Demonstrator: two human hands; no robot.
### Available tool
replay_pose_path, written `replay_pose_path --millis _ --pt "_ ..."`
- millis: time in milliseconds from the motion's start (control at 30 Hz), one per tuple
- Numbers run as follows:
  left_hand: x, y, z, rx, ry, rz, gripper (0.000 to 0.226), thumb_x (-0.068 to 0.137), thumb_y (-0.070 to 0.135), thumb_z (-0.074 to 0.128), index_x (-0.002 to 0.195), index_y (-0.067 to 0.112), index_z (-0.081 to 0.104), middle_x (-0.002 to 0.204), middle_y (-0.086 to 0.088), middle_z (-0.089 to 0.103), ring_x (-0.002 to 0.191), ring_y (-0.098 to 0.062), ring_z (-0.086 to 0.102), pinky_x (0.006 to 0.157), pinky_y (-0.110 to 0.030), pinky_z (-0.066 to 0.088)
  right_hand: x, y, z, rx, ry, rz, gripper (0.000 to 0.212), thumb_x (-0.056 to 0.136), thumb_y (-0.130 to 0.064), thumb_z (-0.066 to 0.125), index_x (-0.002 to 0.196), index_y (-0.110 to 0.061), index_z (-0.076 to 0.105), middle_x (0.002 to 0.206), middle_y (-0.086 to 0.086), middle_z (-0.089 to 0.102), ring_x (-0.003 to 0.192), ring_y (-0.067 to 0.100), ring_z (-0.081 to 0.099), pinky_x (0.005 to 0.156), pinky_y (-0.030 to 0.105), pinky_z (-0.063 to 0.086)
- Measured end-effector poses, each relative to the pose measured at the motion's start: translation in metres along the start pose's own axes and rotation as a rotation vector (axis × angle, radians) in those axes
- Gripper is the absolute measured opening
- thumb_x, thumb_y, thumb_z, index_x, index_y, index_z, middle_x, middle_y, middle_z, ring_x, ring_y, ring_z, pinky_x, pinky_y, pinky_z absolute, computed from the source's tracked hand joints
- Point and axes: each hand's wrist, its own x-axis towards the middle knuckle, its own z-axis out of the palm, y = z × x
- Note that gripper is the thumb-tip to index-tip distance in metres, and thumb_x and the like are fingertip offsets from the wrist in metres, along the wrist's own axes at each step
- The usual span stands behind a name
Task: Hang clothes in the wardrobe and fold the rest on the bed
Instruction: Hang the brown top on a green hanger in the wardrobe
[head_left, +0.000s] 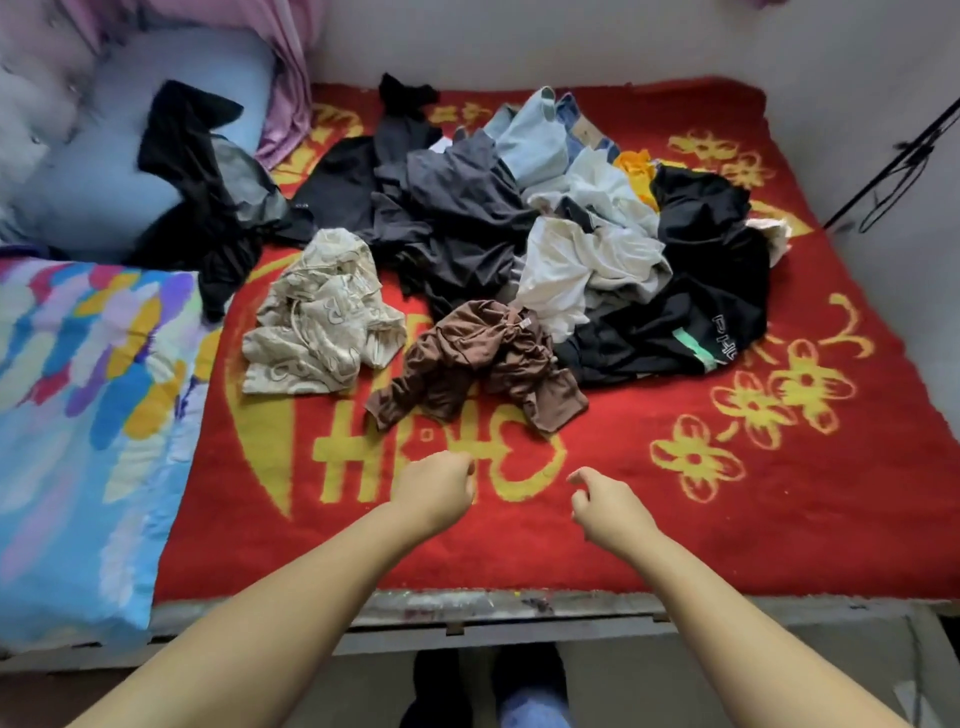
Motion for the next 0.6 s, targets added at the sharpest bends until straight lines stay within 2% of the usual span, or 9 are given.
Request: replay_pose_path --millis 100,200,300,400,500,600 --pt "0.042 -0.007 0.019 -0.017 -0.013 -0.035 0.030 0.094 0.019 0.038 0.111 0.015 0.062 0.110 -0.002 0.064 0.095 -0.023 0.061 0.072 -0.033 0.048 0.057 0.008 0.006 0.010 -0.039 0.005 0.037 0.092 -0.018 0.038 0.126 -0.020 0.053 0.113 0.010 0.066 0.102 0.031 0.062 0.088 0.039 0.050" --pt "0.088 -0.014 0.041 -0.020 -0.031 -0.121 0.031 0.094 0.020 0.039 0.116 0.016 0.060 0.115 -0.004 0.062 0.103 -0.024 0.058 0.078 -0.036 0.047 0.122 0.012 0.017 0.002 -0.070 -0.019 0.035 0.093 -0.017 0.041 0.125 -0.021 0.055 0.123 0.009 0.062 0.113 0.029 0.057 0.090 0.036 0.046" --pt "0.139 -0.020 0.058 0.037 -0.051 -0.193 0.037 0.094 0.020 0.042 0.129 0.016 0.051 0.121 -0.006 0.053 0.114 -0.027 0.049 0.088 -0.040 0.045 0.186 0.012 0.027 -0.008 -0.109 -0.082 0.040 0.094 -0.016 0.043 0.133 -0.016 0.048 0.131 0.011 0.052 0.121 0.028 0.049 0.095 0.037 0.042" --pt "0.196 -0.019 0.070 0.092 0.041 -0.231 0.049 0.092 0.020 0.046 0.141 0.016 0.036 0.131 -0.009 0.043 0.120 -0.029 0.042 0.090 -0.040 0.041 0.251 0.004 0.030 0.025 -0.033 -0.125 0.050 0.093 -0.022 0.051 0.141 -0.014 0.037 0.137 0.014 0.041 0.128 0.032 0.039 0.100 0.040 0.038" --pt "0.244 -0.018 0.073 0.186 0.187 -0.264 0.067 0.092 0.022 0.050 0.150 0.020 0.018 0.154 -0.013 0.018 0.142 -0.030 0.017 0.108 -0.044 0.028 0.290 -0.010 0.034 0.035 0.013 -0.169 0.073 0.092 -0.032 0.059 0.150 -0.019 0.018 0.152 0.014 0.022 0.139 0.031 0.023 0.107 0.043 0.031" --pt "0.290 -0.032 0.079 0.262 0.101 -0.281 0.082 0.091 0.026 0.056 0.153 0.024 0.002 0.159 -0.011 -0.013 0.147 -0.028 -0.012 0.114 -0.056 0.011 0.321 -0.015 0.050 -0.078 -0.073 -0.133 0.086 0.089 -0.039 0.062 0.152 -0.024 0.005 0.155 0.015 0.010 0.141 0.033 0.018 0.105 0.048 0.034"
